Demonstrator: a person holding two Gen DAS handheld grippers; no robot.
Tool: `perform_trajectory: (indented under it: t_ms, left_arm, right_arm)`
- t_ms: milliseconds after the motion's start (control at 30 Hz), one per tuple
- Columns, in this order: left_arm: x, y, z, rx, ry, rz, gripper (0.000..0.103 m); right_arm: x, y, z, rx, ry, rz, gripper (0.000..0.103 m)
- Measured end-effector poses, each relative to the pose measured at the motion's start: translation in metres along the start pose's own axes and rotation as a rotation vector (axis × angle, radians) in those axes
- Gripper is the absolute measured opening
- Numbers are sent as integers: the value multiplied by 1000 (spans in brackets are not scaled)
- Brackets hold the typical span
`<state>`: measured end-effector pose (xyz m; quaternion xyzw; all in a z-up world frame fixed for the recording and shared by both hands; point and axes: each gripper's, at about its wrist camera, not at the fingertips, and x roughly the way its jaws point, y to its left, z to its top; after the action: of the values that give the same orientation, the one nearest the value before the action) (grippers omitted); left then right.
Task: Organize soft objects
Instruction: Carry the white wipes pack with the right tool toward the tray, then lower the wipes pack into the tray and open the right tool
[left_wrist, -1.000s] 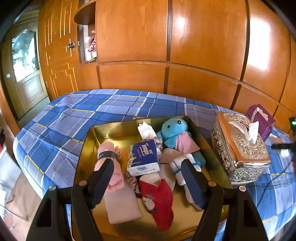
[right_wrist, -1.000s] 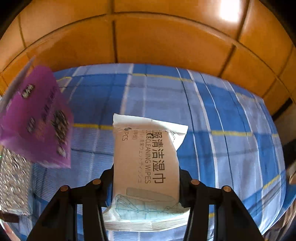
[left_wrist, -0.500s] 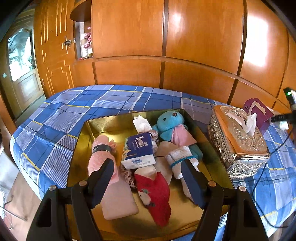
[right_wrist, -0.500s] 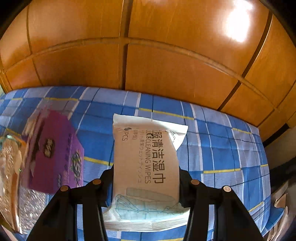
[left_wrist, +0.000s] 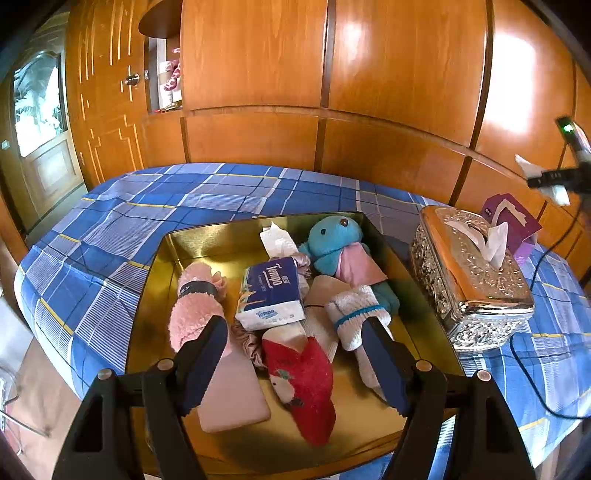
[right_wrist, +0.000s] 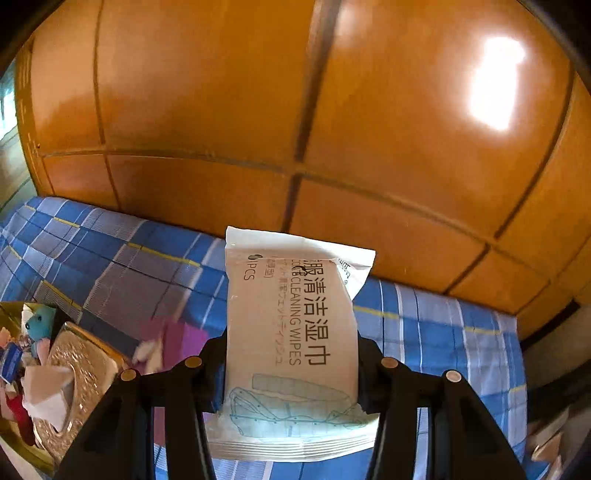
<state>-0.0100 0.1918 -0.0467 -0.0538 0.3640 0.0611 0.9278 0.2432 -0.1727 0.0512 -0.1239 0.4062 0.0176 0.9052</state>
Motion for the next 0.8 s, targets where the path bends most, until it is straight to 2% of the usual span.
perform_trajectory:
  t_ms: [100, 367, 667, 800]
  left_arm:
    - [-2, 2, 0, -5, -1, 0, 76]
    - [-2, 7, -1, -17, 6, 5, 76]
    - [-5, 20, 1, -48, -4, 26, 76]
    - [-7, 26, 1, -62, -8, 45, 76]
  right_arm:
    - [-1, 18, 13, -43, -7, 5, 50]
    - [-6, 105, 27, -255, -18, 160, 50]
    - [-39, 218, -13, -573, -20, 402, 50]
    - [-50, 245, -36, -637, -6, 466, 50]
